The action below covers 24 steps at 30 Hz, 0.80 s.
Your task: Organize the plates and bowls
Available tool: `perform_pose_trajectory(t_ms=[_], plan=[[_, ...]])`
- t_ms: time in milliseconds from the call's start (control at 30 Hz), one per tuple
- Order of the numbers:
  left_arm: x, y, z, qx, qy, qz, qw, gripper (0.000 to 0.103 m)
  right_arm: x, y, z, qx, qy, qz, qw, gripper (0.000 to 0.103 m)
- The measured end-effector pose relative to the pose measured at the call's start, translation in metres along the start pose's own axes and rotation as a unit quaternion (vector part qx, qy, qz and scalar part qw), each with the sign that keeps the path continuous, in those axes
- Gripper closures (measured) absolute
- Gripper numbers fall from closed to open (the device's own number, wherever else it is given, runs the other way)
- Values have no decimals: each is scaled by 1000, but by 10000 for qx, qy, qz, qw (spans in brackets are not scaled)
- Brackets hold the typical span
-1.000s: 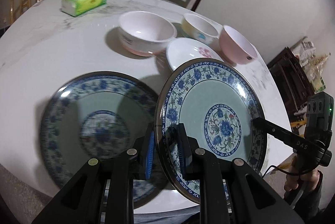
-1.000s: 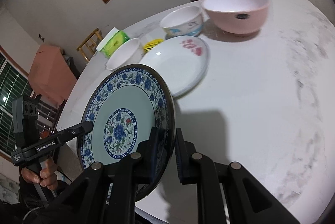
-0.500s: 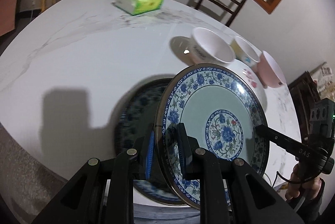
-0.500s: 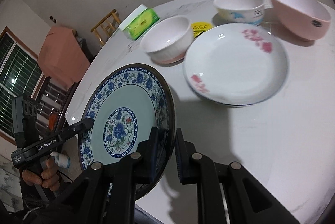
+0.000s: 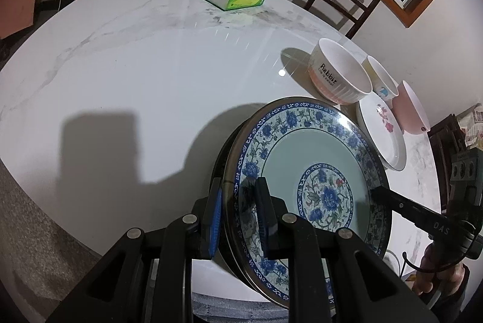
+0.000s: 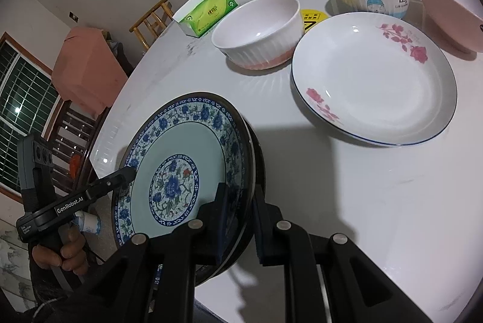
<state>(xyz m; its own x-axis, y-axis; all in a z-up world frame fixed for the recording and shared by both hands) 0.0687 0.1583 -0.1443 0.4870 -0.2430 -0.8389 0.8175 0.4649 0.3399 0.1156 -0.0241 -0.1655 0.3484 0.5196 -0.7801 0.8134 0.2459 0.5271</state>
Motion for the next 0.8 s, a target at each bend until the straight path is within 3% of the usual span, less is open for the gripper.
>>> perform_pose_trajectory(t_ms=[800], plan=[[7, 3, 3, 175, 230, 135, 9995, 82, -3, -3, -3, -114, -250, 7, 9996, 85]])
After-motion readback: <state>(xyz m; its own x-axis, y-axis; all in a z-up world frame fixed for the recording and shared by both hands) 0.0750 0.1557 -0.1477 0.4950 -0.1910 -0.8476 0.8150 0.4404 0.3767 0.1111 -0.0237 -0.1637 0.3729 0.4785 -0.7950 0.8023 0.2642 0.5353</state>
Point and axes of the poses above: each gripper's, at about its wrist camera, not at the fingertips, and x roughly the way its jaws point, z to its right, y to its top, the point moved 8 cm from there along x, roughly the way its jaws point, and after that the axes turned 13 degrees about -x, right-handed, at the moved point
